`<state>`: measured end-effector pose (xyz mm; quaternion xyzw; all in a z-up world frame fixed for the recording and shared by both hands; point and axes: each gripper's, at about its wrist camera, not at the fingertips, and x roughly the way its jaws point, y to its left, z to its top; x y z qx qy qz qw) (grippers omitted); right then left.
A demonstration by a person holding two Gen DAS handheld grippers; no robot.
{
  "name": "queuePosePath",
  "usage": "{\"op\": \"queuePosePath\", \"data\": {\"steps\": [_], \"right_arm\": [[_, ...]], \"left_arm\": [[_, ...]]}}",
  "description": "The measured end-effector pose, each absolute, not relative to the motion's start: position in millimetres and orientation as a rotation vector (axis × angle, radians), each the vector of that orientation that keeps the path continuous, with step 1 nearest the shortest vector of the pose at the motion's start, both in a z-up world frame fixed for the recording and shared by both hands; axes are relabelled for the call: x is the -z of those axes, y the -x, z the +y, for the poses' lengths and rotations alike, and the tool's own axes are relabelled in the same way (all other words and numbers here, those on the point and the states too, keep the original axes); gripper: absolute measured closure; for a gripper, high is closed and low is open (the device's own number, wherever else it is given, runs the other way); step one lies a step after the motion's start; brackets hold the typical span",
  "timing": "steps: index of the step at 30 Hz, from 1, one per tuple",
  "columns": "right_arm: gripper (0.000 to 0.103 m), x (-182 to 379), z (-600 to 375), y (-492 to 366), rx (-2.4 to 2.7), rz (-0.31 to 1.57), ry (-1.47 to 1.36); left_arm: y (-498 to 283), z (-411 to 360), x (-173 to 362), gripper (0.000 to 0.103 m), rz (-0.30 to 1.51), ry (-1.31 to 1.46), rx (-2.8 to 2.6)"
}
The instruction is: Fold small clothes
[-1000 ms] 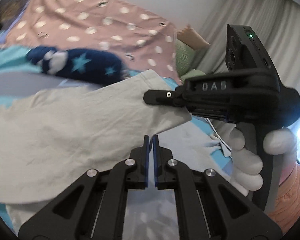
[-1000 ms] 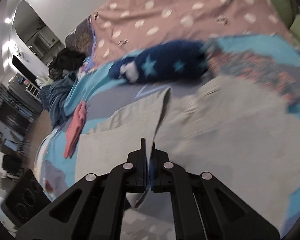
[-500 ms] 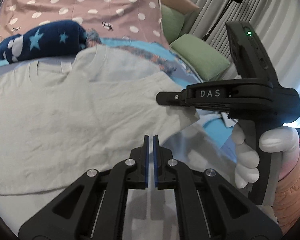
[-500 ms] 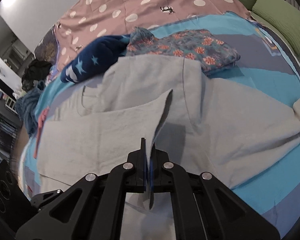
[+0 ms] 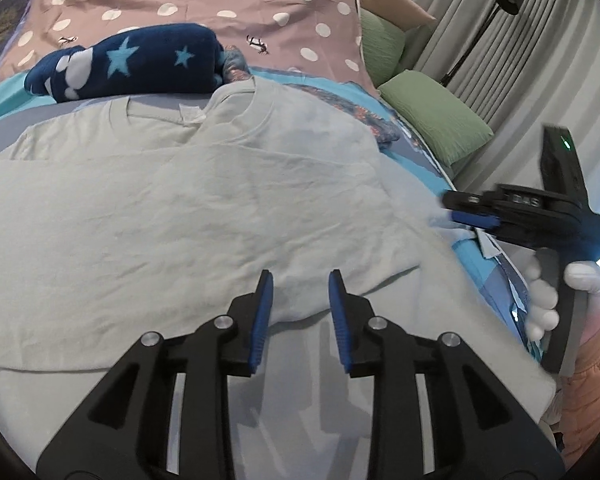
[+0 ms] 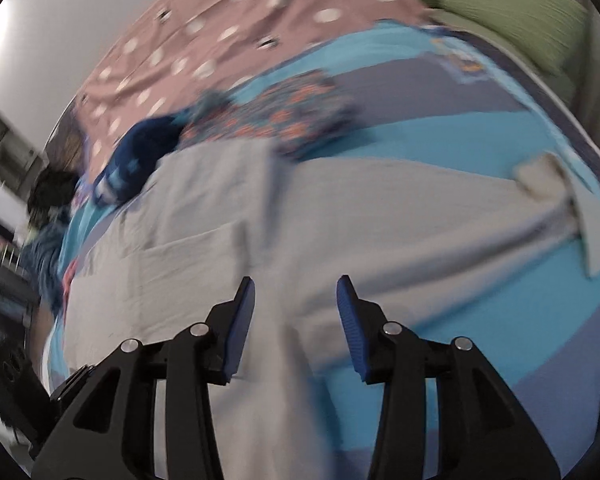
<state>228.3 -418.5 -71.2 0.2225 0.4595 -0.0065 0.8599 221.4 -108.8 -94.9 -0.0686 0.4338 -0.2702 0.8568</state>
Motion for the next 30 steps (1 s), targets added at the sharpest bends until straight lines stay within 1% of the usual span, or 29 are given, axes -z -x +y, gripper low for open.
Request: {"op": "queuePosePath", "data": {"steps": [3, 5, 7, 12, 15, 17, 19, 20, 21, 22, 26, 30], "right_arm": [[0.059, 78.6, -461.9, -209.6, 0.162, 0.951, -0.436], [0.059, 86.7, -487.9, -197.1, 0.261, 0.947, -0.409], [0.059, 96.5, -514.7, -185.1, 0.360, 0.934, -0.378], [0.059, 124.1, -559.6, -169.8, 0.538, 0.910, -0.234], [0.059, 136.8, -562.6, -172.4, 0.529, 0.920, -0.143], [0.059, 146.1, -558.7, -183.9, 0.538, 0.950, -0.014], [0.063, 153.6, -563.2, -194.8, 0.597, 0.978, 0.057], [0.067, 155.8, -569.3, -198.3, 0.621, 0.986, 0.053], [0.090, 156.3, -575.1, -202.5, 0.624, 0.992, 0.027], [0.101, 156.3, -585.4, -202.1, 0.618, 0.999, -0.043], [0.101, 130.1, -601.1, -185.5, 0.489, 0.926, -0.320], [0.101, 86.1, -577.9, -176.7, 0.229, 0.870, -0.524]], "left_arm": [[-221.5, -116.7, 100.6, 0.072, 0.924, 0.119, 0.565], [-220.4, -121.8, 104.3, 0.067, 0.925, 0.095, 0.558], [-220.5, -127.1, 107.7, 0.064, 0.923, 0.068, 0.554], [-219.4, -130.3, 110.6, 0.063, 0.918, 0.036, 0.547], [-219.3, -131.3, 111.3, 0.063, 0.916, 0.030, 0.540], [-219.0, -133.3, 111.2, 0.062, 0.914, 0.024, 0.533], [-218.6, -134.5, 111.2, 0.062, 0.912, 0.018, 0.527], [-218.0, -135.0, 111.1, 0.062, 0.910, 0.013, 0.525], [-217.7, -136.0, 111.2, 0.062, 0.909, 0.012, 0.524], [-217.7, -135.7, 111.2, 0.062, 0.909, 0.013, 0.524], [-218.0, -134.7, 110.8, 0.062, 0.912, 0.026, 0.526], [-217.9, -132.7, 108.7, 0.059, 0.906, 0.053, 0.534]]}}
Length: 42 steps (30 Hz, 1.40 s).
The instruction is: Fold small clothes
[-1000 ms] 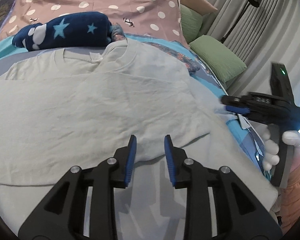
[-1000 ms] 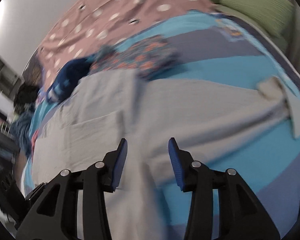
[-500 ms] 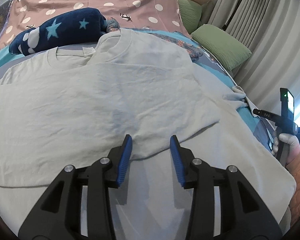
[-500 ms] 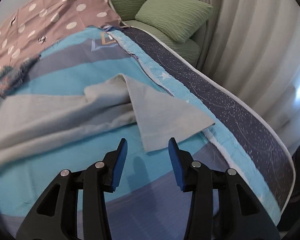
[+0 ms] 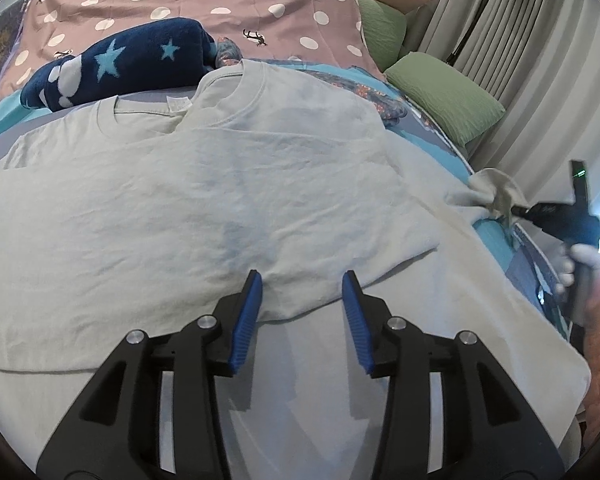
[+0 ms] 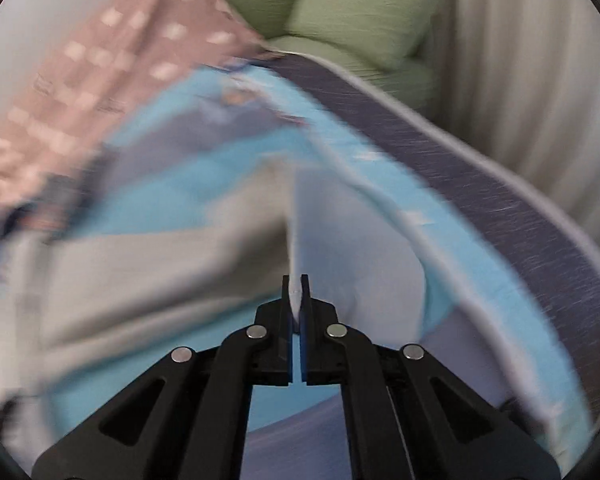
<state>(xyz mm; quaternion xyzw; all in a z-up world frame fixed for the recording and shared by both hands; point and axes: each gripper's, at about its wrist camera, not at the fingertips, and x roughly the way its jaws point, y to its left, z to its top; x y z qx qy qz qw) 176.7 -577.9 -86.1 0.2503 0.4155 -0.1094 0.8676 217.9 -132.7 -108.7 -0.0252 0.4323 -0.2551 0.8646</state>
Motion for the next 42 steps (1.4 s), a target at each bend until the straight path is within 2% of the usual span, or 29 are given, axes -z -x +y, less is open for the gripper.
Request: {"op": "queuePosePath", "data": {"steps": [4, 8, 14, 19, 21, 22, 23, 24, 25, 27, 29, 34, 42], "right_arm": [[0.101, 41.4, -514.5, -177.0, -0.095, 0.854, -0.646], [0.101, 16.0, -439.6, -197.1, -0.329, 0.868, -0.654], [0.101, 3.2, -352.1, -231.4, -0.520, 0.923, -0.608], [0.101, 0.3, -302.0, -238.9, -0.593, 0.976, -0.529], [0.101, -0.5, -294.2, -237.3, -0.603, 0.985, -0.506], [0.100, -1.8, -289.1, -236.7, -0.601, 0.984, -0.483], [0.098, -3.2, -286.4, -235.8, -0.591, 0.980, -0.463], [0.094, -3.9, -284.8, -234.3, -0.575, 0.972, -0.443], [0.081, -6.0, -285.8, -233.4, -0.556, 0.955, -0.421], [0.063, -10.0, -294.5, -229.5, -0.516, 0.908, -0.402], [0.062, -16.0, -306.9, -220.5, -0.494, 0.848, -0.364], [0.048, -8.3, -333.4, -206.7, -0.278, 0.780, -0.129], [0.047, 59.3, -348.6, -216.4, -0.089, 0.914, 0.112]], "left_arm": [[-215.2, -126.5, 103.1, 0.059, 0.889, 0.114, 0.570], [-207.2, -120.3, 90.1, 0.058, 0.854, 0.182, 0.661], [-190.5, -120.9, 60.2, 0.040, 0.734, 0.184, 0.803], [-197.2, -134.2, 45.0, 0.040, 0.688, 0.088, 0.807], [-202.2, -139.5, 42.9, 0.047, 0.684, 0.052, 0.783], [-205.7, -140.7, 43.0, 0.075, 0.694, 0.046, 0.783], [-208.7, -139.2, 43.9, 0.099, 0.716, 0.052, 0.792], [-213.4, -136.5, 45.1, 0.100, 0.751, 0.075, 0.797], [-217.4, -129.9, 45.2, 0.100, 0.774, 0.115, 0.787], [-222.8, -114.9, 43.2, 0.100, 0.791, 0.166, 0.771], [-231.4, -94.2, 38.1, 0.100, 0.800, 0.231, 0.747], [-247.7, -39.4, 12.6, 0.100, 0.754, 0.291, 0.645], [-249.1, 18.7, -22.7, 0.100, 0.741, 0.368, 0.606]]}}
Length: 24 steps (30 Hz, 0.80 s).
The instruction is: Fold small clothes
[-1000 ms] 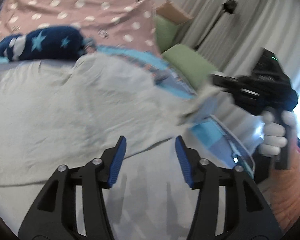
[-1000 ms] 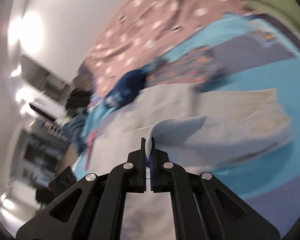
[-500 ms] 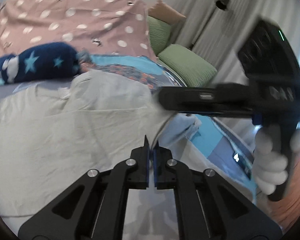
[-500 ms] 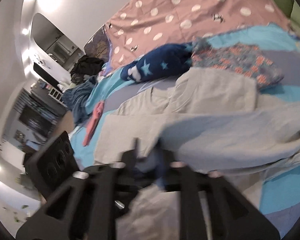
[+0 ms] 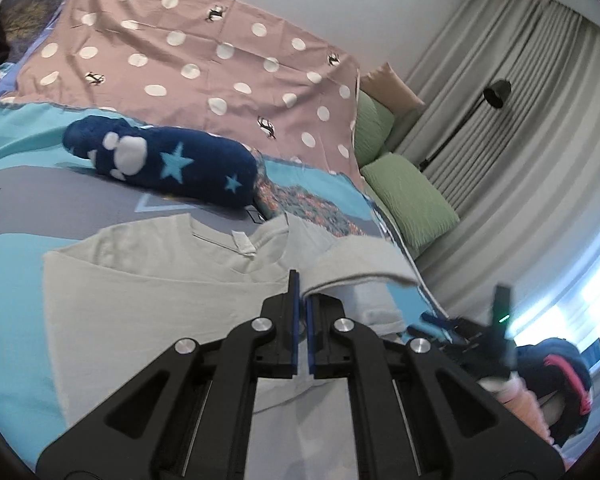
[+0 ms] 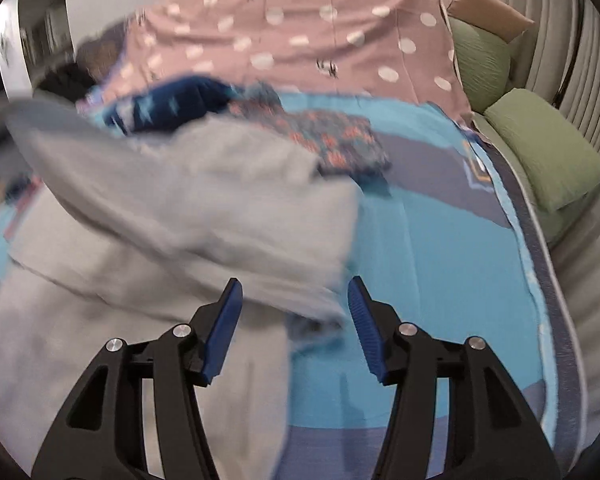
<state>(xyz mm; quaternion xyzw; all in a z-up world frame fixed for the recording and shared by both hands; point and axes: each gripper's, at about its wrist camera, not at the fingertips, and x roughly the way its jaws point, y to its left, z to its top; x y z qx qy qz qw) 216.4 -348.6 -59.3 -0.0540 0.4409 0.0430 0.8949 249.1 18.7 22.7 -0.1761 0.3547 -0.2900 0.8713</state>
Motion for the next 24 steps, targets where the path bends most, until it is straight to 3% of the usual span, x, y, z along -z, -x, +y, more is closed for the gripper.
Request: {"op": "queuePosePath", "data": {"steps": [10, 20, 21, 23, 24], "right_arm": [[0.047, 78.0, -329.2, -214.0, -0.105, 0.923, 0.200], [0.047, 84.8, -319.6, -208.3, -0.137, 0.925, 0.240], [0.047, 85.5, -320.1, -208.8, -0.136, 0.926, 0.237], [0.047, 85.7, -321.1, -208.3, -0.137, 0.924, 0.232], [0.047, 86.0, -321.0, -207.6, -0.138, 0.920, 0.233]], "left_arm": [[-249.0, 77.0, -29.8, 0.100, 0.783, 0.410, 0.438], [-265.1, 141.8, 54.2, 0.100, 1.021, 0.509, 0.231], [-267.2, 145.9, 63.3, 0.098, 1.024, 0.538, 0.267], [-268.6, 148.3, 75.6, 0.079, 1.034, 0.539, 0.284], [-268.2, 148.6, 79.5, 0.076, 1.031, 0.524, 0.266]]}}
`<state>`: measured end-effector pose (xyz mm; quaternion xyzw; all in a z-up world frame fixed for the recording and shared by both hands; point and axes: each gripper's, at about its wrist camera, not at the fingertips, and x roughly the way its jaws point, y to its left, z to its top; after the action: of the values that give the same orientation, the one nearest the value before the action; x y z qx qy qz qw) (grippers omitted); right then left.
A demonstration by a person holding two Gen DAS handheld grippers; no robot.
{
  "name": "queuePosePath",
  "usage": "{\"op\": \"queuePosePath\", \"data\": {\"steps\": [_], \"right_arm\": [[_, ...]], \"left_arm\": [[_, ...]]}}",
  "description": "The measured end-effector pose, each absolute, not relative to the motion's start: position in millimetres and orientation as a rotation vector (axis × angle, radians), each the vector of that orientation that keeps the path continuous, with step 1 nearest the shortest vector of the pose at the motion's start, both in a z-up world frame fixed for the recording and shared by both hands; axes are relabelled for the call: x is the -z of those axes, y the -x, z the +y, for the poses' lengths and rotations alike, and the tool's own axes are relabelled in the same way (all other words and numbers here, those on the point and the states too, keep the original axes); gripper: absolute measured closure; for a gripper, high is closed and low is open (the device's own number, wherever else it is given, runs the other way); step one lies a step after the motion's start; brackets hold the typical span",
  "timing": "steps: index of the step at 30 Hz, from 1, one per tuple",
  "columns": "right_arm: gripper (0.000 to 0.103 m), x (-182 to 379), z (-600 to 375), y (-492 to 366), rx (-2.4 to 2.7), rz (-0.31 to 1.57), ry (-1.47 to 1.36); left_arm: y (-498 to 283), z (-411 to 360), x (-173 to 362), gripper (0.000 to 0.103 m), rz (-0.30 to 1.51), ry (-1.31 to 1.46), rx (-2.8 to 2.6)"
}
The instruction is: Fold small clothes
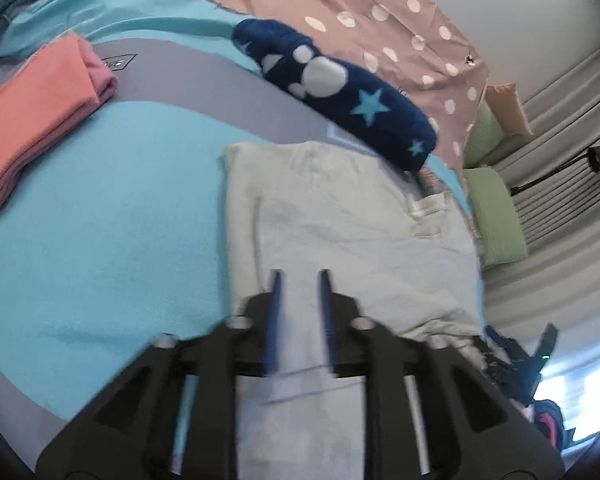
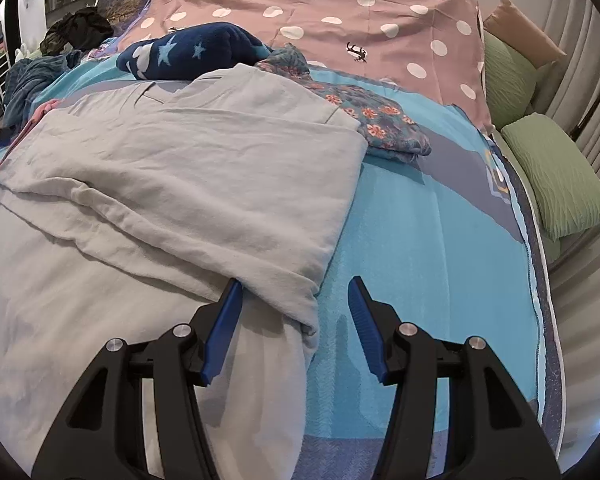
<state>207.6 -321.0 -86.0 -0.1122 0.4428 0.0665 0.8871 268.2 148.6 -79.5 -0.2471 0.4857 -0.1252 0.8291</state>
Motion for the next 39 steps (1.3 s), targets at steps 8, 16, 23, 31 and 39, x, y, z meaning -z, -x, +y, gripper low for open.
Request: {"op": "queuePosePath", "data": {"steps": [8, 16, 23, 31, 39], "right_arm": [[0.091, 90.7, -316.3, -205.1, -0.188, 0.905, 0.251], [0.101, 94.4, -336.1, -177.1, -0.186, 0.918, 0.359], [0.101, 69.3, -356.0, -172.9, -0.168, 0.882, 0.177], [0.092, 48.7, -252.8, -205.4, -0.495, 0.900, 0.186], [0.092, 96.7, -226.2, -247.3, -0.543, 1.154, 0.057]], "left_arm": [[-261.5, 119.4, 91.6, 0.070, 1.044, 0.337, 0.246], [-252.9, 99.5, 99.3, 0.071, 0.991, 0.113, 0.198], [-238.3, 92.8, 80.9, 0.072, 0.943, 0.095, 0.195], [-214.5, 25.1, 51.1, 0.072, 0.894, 0.040, 0.446], [-236.2, -16.8, 102.8, 0.071, 0.962, -0.077, 0.414]]}}
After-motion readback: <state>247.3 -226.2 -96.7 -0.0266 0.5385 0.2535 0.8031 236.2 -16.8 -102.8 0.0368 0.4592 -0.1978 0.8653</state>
